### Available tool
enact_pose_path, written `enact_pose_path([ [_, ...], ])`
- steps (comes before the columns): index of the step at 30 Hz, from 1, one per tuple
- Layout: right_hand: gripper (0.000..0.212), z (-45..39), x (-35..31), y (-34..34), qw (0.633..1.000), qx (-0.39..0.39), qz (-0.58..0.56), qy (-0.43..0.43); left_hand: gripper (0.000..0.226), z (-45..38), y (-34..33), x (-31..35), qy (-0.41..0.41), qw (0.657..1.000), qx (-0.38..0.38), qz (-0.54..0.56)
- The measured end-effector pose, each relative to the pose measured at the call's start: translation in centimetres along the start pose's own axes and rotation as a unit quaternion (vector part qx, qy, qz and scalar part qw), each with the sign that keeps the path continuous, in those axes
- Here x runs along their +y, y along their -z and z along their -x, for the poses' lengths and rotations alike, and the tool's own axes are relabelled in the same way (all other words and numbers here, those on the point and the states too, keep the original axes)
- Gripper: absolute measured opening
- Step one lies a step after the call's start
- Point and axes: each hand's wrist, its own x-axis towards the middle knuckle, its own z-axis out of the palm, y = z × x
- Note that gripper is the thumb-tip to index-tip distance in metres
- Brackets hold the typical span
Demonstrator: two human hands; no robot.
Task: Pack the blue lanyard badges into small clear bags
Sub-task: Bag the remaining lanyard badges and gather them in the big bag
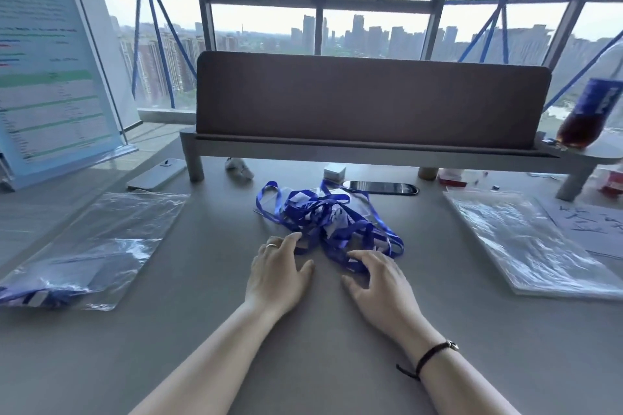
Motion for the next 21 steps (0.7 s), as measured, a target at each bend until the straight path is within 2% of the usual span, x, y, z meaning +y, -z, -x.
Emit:
enact_pose_path([
  [2, 0.045, 0.0, 0.0, -0.1, 0.999, -0.012, 0.032, 0.024, 0.045, -1.1, -0.5, -0.2, 0.035, 0.999, 0.008, -0.015],
  [4, 0.045, 0.1, -0.2, 0.0, 0.996, -0.031, 0.063, 0.048, 0.020, -2.0, -0.8, -0.5, 0.031, 0.999, 0.027, -0.010],
  [6, 0.048, 0.2, -0.3, 0.0, 0.993, -0.056, 0.086, 0.054, 0.006, -2.3, -0.6, -0.5, 0.021, 0.997, 0.055, 0.047],
  [8, 0.051, 0.1, -0.3, 0.0, 0.991, -0.065, 0.098, 0.056, 0.015, -2.2, 0.4, 0.1, 0.048, 0.982, 0.073, 0.165],
  [11, 0.054, 0.0, -0.3, -0.1, 0.991, -0.067, 0.101, 0.051, 0.012, -1.9, 2.6, 0.9, 0.071, 0.937, 0.089, 0.329],
  [15, 0.055, -0.1, -0.1, -0.3, 0.992, -0.059, 0.100, 0.056, 0.018, -1.4, 6.0, 2.7, 0.056, 0.870, 0.052, 0.488],
  [18, 0.055, 0.0, -0.2, -0.3, 0.992, -0.054, 0.099, 0.056, 0.015, -0.8, 8.5, 4.0, 0.064, 0.839, 0.034, 0.539],
  [21, 0.054, 0.1, -0.2, -0.2, 0.994, -0.036, 0.085, 0.056, 0.013, 0.2, 10.5, 4.7, 0.059, 0.828, 0.031, 0.556],
])
